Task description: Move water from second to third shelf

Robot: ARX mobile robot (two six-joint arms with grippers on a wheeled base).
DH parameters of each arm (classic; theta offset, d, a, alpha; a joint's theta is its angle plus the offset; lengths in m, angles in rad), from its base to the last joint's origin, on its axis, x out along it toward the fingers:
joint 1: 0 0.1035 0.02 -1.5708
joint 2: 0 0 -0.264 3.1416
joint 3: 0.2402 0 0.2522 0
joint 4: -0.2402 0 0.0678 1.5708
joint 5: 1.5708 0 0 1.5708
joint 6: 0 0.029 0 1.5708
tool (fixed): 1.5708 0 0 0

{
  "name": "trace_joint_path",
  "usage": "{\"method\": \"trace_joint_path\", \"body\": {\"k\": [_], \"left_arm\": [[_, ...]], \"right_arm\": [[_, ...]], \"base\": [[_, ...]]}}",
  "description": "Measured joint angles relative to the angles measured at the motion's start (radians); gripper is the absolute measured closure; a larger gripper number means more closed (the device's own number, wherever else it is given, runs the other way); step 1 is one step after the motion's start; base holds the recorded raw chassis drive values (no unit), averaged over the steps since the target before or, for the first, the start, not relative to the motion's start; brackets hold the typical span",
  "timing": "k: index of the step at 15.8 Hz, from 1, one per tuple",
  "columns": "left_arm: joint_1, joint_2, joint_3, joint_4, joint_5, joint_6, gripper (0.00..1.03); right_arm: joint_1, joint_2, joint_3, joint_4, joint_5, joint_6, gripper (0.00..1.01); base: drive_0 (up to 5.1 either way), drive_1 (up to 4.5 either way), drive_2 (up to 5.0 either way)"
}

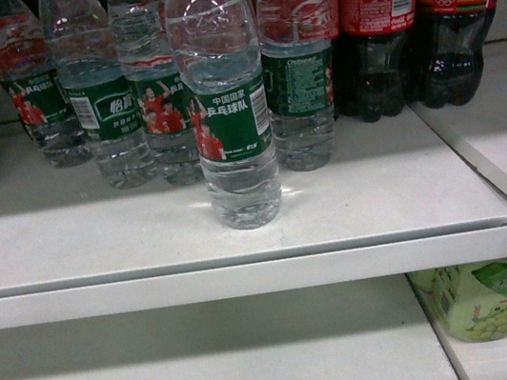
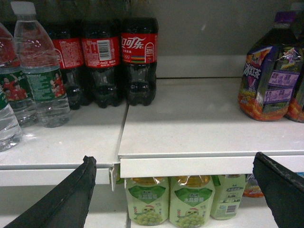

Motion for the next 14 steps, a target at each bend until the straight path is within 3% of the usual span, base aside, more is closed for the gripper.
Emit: {"method": "trace_joint_path", "body": {"k": [5,6,7,8,11,14], "left_arm": [[0.0,0.0,0.0,0.0,0.0,0.0,0.05],[0.0,0.0,0.0,0.0,0.0,0.0,0.05],[0.0,0.0,0.0,0.0,0.0,0.0,0.05],[0.0,0.0,0.0,0.0,0.0,0.0,0.05],[0.0,0.0,0.0,0.0,0.0,0.0,0.05],[0.0,0.0,0.0,0.0,0.0,0.0,0.05]], "right_arm": [[0.0,0.0,0.0,0.0,0.0,0.0,0.03],[0.0,0.033,0.002,0.039,0.043,0.042,0.03],[-0.031,0.13,0.015,0.12,0.035,0.079,0.03],[-0.055,0.213,0.032,0.187,0.018,0.089,0.03],[-0.087,0.463,0.122,0.422,-0.034,0.089,0.03],[-0.049,0.684,0.153,0.592,-0.053,0.086,0.03]], "base": [[0.0,0.0,0.0],[0.0,0.0,0.0],[0.0,0.0,0.0],[0.0,0.0,0.0],[0.0,0.0,0.0],[0.0,0.0,0.0]]}}
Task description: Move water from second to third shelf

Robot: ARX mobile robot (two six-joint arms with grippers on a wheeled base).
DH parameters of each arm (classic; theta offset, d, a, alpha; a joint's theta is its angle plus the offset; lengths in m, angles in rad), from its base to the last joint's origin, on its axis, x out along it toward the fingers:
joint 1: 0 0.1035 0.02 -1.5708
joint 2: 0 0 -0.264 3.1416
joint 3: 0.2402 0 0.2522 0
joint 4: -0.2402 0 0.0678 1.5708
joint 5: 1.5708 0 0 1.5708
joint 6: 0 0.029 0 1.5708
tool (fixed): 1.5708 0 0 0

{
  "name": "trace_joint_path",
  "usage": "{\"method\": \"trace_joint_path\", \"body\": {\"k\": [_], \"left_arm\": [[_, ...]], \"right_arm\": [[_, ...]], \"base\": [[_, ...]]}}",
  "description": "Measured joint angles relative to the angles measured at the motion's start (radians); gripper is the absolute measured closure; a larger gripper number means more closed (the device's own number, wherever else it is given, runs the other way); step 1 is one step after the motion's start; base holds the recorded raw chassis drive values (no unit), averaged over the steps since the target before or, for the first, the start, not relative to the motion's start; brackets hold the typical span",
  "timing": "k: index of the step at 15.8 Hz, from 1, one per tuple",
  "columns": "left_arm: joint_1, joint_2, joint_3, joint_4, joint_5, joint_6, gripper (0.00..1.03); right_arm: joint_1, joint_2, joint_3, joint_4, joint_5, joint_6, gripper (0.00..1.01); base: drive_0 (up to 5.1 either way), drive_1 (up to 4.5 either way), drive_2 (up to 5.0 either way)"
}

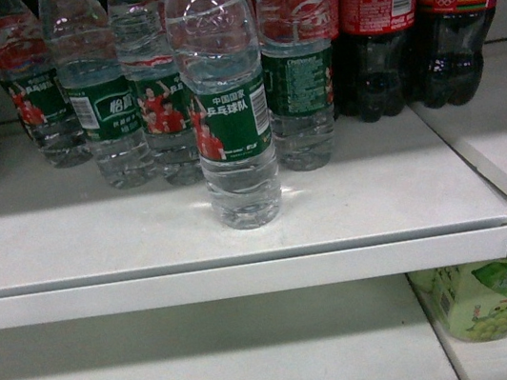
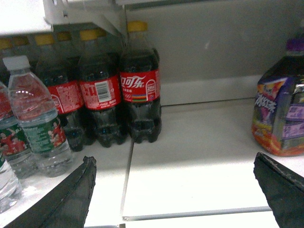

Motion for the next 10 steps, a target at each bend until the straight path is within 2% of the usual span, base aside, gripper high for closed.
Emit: {"method": "trace_joint_path", "body": {"k": [1,3,4,6,7,10], "left_arm": [[0.0,0.0,0.0,0.0,0.0,0.0,0.05],[0.0,0.0,0.0,0.0,0.0,0.0,0.05],[0.0,0.0,0.0,0.0,0.0,0.0,0.05],[0.0,0.0,0.0,0.0,0.0,0.0,0.05],[0.0,0.0,0.0,0.0,0.0,0.0,0.05],[0.0,0.0,0.0,0.0,0.0,0.0,0.05]], "right_arm": [[0.043,0.087,0.0,0.072,0.015,0.0,0.03],[0.157,0.254,0.004,0.217,0.066,-0.003,0.03],[0.224,0.37,0.027,0.293,0.08,-0.005,0.03],[0.317,0.573,0.097,0.416,0.106,-0.007,0.03],[0.356,0.652,0.131,0.436,0.11,-0.008,0.03],[0.397,0.722,0.164,0.448,0.109,-0.009,0.03]], "base": [[0.0,0.0,0.0],[0.0,0.0,0.0],[0.0,0.0,0.0],[0.0,0.0,0.0],[0.0,0.0,0.0],[0.0,0.0,0.0]]}}
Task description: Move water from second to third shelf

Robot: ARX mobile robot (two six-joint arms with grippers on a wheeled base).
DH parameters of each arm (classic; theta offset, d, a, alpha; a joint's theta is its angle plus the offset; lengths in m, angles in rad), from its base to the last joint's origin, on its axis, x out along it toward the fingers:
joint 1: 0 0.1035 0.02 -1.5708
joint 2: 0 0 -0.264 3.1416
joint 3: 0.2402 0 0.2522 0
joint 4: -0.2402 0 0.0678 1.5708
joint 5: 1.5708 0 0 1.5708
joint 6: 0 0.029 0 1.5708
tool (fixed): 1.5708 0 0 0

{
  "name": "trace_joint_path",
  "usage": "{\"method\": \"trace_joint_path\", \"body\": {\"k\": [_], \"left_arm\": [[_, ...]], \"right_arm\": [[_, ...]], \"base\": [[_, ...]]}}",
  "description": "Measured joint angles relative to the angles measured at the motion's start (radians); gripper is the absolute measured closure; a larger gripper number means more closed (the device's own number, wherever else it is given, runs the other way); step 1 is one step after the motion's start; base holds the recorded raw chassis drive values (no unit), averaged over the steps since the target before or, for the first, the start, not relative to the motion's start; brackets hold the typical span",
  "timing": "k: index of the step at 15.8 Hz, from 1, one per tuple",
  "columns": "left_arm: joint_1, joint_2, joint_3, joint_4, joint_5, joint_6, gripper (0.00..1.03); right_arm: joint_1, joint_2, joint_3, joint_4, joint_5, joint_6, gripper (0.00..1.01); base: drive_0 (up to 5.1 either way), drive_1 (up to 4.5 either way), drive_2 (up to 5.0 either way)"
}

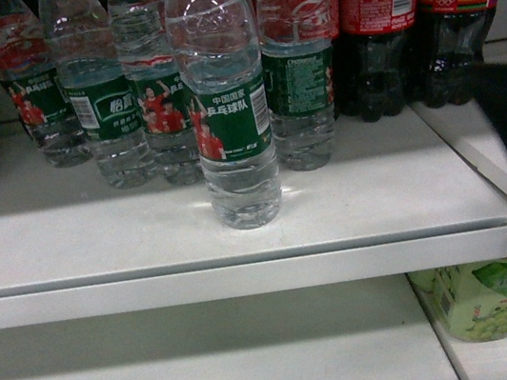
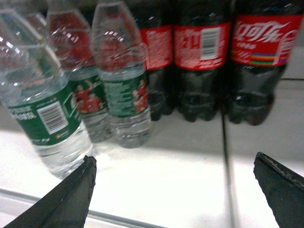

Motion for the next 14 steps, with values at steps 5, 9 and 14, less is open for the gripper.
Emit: {"method": "trace_joint_path", "body": {"k": [5,9,14], "left_arm": [[0.0,0.0,0.0,0.0,0.0,0.0,0.05],[0.0,0.0,0.0,0.0,0.0,0.0,0.05],[0.0,0.0,0.0,0.0,0.0,0.0,0.05]], "right_arm": [[0.104,0.143,0.117,-0.002,-0.035,0.001,0.03],[0.204,0.253,0.304,-0.103,-0.077,-0.005,0.03],[0.209,0.324,0.43,-0.197,-0.092,0.016,0.03]], "base": [[0.0,0.0,0.0],[0.0,0.0,0.0],[0.0,0.0,0.0]]}}
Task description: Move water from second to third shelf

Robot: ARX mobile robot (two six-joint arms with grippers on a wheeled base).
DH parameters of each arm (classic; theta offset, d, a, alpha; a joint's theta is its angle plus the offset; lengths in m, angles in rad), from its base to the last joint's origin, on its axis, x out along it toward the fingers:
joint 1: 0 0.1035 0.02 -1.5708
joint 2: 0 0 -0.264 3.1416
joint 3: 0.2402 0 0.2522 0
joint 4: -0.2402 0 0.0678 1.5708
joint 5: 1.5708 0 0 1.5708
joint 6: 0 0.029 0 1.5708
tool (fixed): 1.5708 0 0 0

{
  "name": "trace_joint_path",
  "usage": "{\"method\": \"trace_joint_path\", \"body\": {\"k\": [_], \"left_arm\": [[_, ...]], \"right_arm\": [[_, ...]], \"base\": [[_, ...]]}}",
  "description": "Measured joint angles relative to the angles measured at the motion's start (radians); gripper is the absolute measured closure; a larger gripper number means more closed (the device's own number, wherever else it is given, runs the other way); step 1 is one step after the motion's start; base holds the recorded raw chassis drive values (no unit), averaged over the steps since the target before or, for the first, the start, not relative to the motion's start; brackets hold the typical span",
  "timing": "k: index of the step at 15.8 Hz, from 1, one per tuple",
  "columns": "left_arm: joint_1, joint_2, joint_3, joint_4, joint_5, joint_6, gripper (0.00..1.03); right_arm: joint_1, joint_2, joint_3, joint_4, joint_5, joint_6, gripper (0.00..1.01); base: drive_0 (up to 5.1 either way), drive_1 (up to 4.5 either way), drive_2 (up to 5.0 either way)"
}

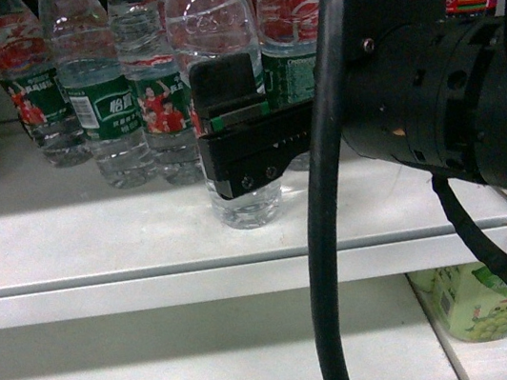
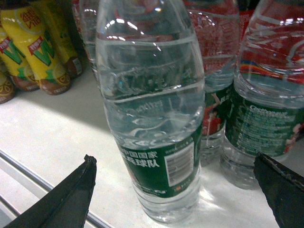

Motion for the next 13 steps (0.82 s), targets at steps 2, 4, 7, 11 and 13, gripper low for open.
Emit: {"method": "trace_joint_path", "body": {"k": [2,4,7,11,13], "left_arm": [[0.0,0.0,0.0,0.0,0.0,0.0,0.05],[0.0,0.0,0.0,0.0,0.0,0.0,0.05],[0.0,0.0,0.0,0.0,0.0,0.0,0.05],[0.0,0.0,0.0,0.0,0.0,0.0,0.05],[0.0,0.0,0.0,0.0,0.0,0.0,0.05]], "right_arm": [[0.013,0.019,0.051,-0.025,-0.002,0.021,0.03],[0.021,0.059,0.082,-0.056,0.002,0.034,0.03],[0.033,0.098,0.146,-0.085,0.025,0.041,0.03],[0.033,0.119,0.176,-0.1,0.049,0.041,0.03],[0.033,0.127,0.185,-0.107,0.06,0.041,0.03]], "base": [[0.0,0.0,0.0],[0.0,0.0,0.0],[0.0,0.0,0.0],[0.0,0.0,0.0],[0.0,0.0,0.0]]}}
